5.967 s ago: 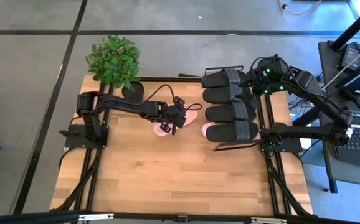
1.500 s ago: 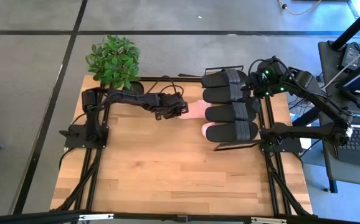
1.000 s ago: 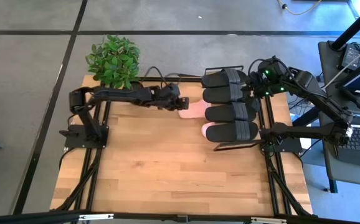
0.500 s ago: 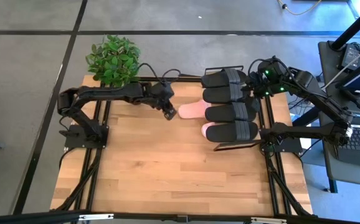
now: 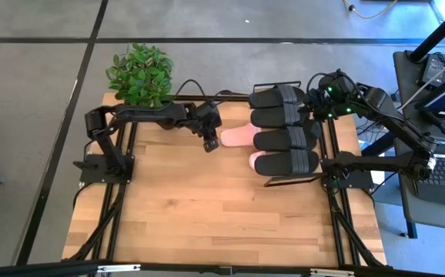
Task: Pick and place slides into the shelf
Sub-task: Put the pink slide under the shelf
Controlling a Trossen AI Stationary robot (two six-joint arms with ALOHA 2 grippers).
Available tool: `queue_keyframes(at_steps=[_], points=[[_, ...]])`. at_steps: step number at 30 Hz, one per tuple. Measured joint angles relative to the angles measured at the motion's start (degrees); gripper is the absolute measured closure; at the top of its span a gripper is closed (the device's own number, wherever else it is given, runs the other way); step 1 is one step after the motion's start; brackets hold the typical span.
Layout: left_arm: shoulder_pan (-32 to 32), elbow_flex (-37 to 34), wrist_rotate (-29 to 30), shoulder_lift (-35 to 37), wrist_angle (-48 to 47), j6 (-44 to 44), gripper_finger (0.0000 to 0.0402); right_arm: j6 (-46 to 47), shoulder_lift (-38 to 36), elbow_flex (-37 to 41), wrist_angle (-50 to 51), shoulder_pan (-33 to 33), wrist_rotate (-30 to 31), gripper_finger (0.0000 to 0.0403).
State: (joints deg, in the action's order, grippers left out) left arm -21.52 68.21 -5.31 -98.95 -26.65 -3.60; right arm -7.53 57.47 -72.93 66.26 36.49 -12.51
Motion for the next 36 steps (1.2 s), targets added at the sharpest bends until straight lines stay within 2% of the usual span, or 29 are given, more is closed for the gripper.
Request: queue_keyframes(at_steps=[6,11,20,32,36], points=[[0.7,0.0,1.2,-2.8,6.3,7.6,0.0299,0.6,0.0,0.0,0.0,0.0,0.0,0.0128],[0.7,0.0,2.2,-5.0,7.1,11.3,0.0299,1.3,0.0,0.0,-0.1,0.0,0.0,0.0128],[0.7,0.0,4.6,-5.2,4.5,14.0,0.0299,1.4,0.0,0.0,-0.1,0.0,0.0,0.0128],[1.9,0.0,4.7,-9.6,6.2,14.7,0.0299,1.1,0.0,0.0,-0.2,0.0,0.1,0.0128],[2.0,0.0,6.9,-10.6,8.0,14.7,0.0299,1.1,0.0,0.0,-0.2,0.0,0.1,0.0128]])
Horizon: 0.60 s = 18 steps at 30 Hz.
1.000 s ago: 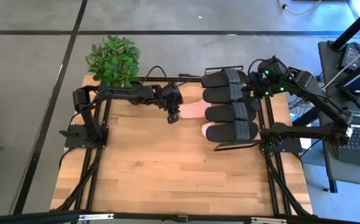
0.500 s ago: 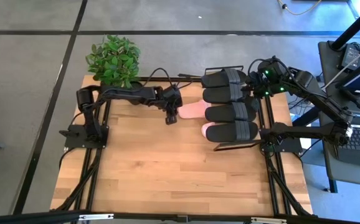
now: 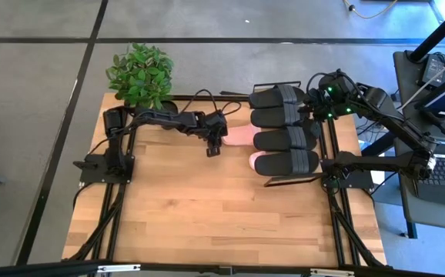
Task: Pick and place slides into the shelf
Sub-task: Put the pink slide under the shelf
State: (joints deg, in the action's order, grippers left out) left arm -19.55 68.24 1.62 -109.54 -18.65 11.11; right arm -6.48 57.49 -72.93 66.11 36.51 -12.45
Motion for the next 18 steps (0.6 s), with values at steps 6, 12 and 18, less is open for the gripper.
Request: queue_keyframes(at_steps=[6,12,18], points=[[0.0,-0.1,0.5,-0.9,1.6,0.0,0.0299,0.0,0.0,0.0,0.0,0.0,0.0,0.0128],[0.5,0.0,0.5,-2.1,6.4,0.1,0.0299,0.0,0.0,0.0,0.0,0.0,0.0,0.0128],[0.6,0.0,0.4,-2.9,9.7,-0.2,0.0299,0.0,0.0,0.0,0.0,0.0,0.0,0.0128]])
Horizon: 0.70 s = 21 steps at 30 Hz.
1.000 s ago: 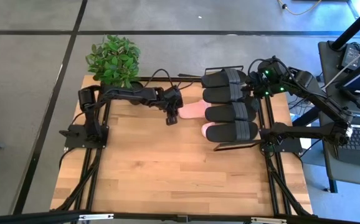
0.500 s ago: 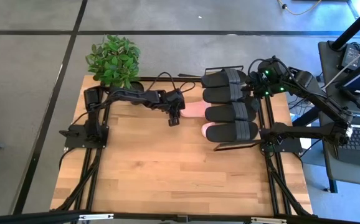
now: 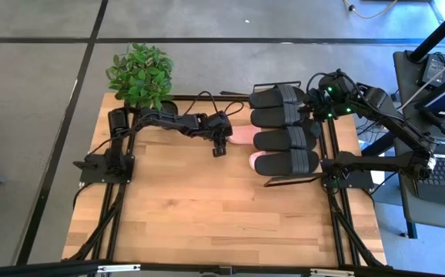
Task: Pick and place slides into the shelf
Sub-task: Put the pink slide under the shelf
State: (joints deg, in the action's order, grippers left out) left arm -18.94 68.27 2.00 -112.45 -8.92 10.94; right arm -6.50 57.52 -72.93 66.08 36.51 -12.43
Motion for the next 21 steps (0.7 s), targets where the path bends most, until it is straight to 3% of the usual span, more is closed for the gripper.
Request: queue_keyframes(at_steps=[9,21], points=[[0.9,0.0,-0.1,-0.5,6.3,-0.2,0.0299,0.0,0.0,0.0,0.0,0.0,0.0,0.0128],[1.8,0.0,-0.2,-1.0,6.5,-0.3,0.0299,0.0,0.0,0.0,0.0,0.0,0.0,0.0128]])
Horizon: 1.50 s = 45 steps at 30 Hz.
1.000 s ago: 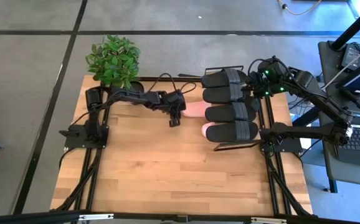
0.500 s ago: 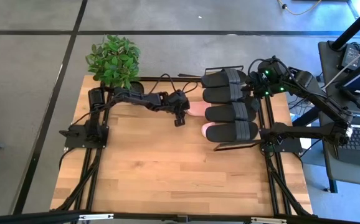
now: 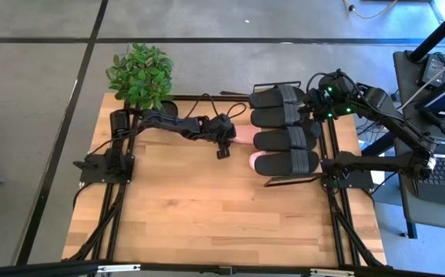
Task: Pick and place slides into the shelf
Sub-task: Put the pink slide under the shelf
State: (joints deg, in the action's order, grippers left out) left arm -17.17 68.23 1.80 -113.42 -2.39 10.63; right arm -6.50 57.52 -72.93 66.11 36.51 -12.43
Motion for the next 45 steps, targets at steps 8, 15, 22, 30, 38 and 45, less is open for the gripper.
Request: queue_keyframes(at_steps=[8,15,22,30,38,45], points=[[-0.1,4.2,0.0,1.0,-3.0,-5.6,0.0299,0.0,0.0,0.0,0.0,0.0,0.0,0.0128],[-0.9,12.4,-0.2,2.8,-9.6,-6.0,0.0299,-0.2,0.0,0.0,0.4,0.0,0.0,0.0128],[-4.8,14.5,0.1,6.9,-20.5,-4.2,0.0299,-1.5,0.0,0.0,2.3,0.1,1.0,0.0128],[-6.9,13.2,-1.8,9.6,-28.6,-3.2,0.0299,-1.6,0.0,0.0,2.3,0.6,2.4,0.0128],[-4.5,11.2,-2.4,4.8,-26.2,-0.6,0.0299,-1.6,0.0,0.0,1.7,0.7,2.5,0.0128],[-2.8,10.6,-1.5,-0.9,-20.7,0.7,0.0299,-1.6,0.0,0.0,1.3,0.7,2.5,0.0128]])
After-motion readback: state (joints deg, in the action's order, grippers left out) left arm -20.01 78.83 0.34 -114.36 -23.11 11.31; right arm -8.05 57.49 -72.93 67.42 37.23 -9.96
